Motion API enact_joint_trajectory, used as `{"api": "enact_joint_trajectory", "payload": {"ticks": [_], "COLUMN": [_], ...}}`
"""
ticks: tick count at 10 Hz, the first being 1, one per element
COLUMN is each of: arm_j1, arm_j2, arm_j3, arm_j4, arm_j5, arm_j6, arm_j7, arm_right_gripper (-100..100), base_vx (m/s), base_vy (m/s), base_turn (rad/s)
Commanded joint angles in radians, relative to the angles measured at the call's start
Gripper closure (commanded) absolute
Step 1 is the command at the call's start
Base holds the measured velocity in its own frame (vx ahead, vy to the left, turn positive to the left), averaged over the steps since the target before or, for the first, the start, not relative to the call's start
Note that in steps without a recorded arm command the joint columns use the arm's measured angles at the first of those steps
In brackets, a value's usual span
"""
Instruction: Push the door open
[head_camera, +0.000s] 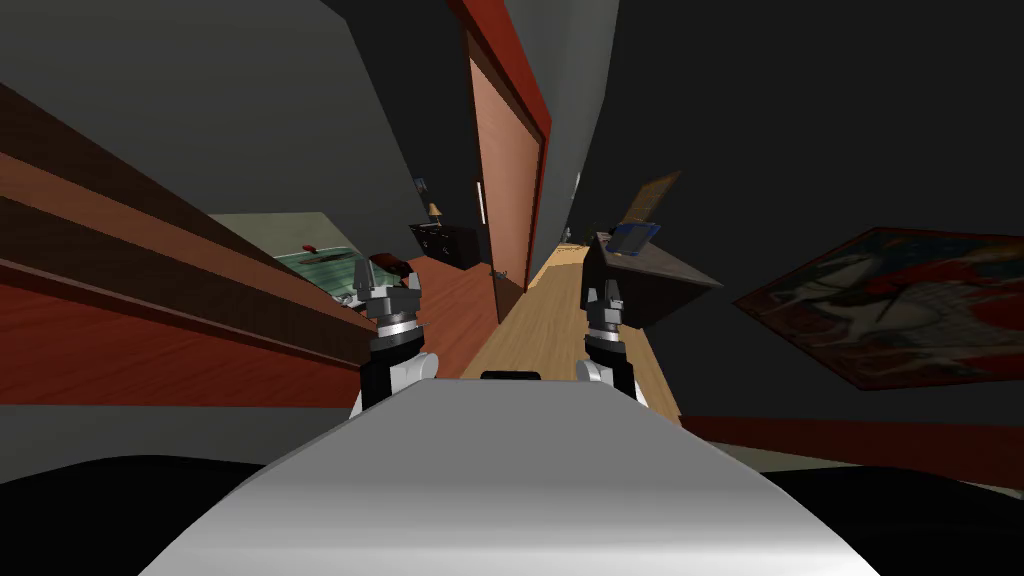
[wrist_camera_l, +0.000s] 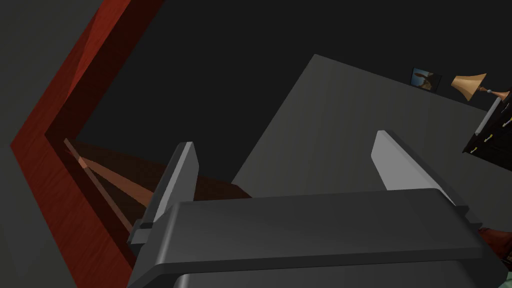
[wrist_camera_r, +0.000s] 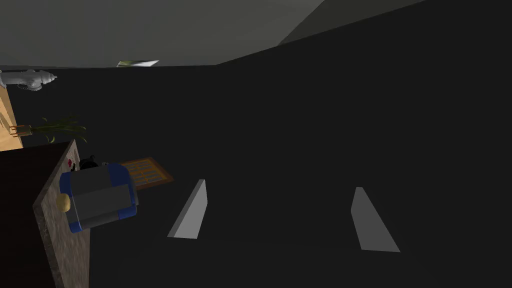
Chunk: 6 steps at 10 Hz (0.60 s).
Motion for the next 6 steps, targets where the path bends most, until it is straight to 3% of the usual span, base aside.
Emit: {"api": "enact_joint_trajectory", "payload": {"ticks": [1,6], "arm_j1": [-0.007,-0.026], "arm_j2": [-0.009,-0.028], "arm_j3": [0.016,0.059], "arm_j4": [0.033,0.119], "arm_j5": [0.012,0.044], "arm_j6": [-0.010,-0.035], "arm_j7": [-0.011,-0.041], "arm_right_gripper": [-100,-100], "base_vx": [0.109,0.172], "base_vy": [-0.016,-0.025], "base_turn": [0.076,0.056]}}
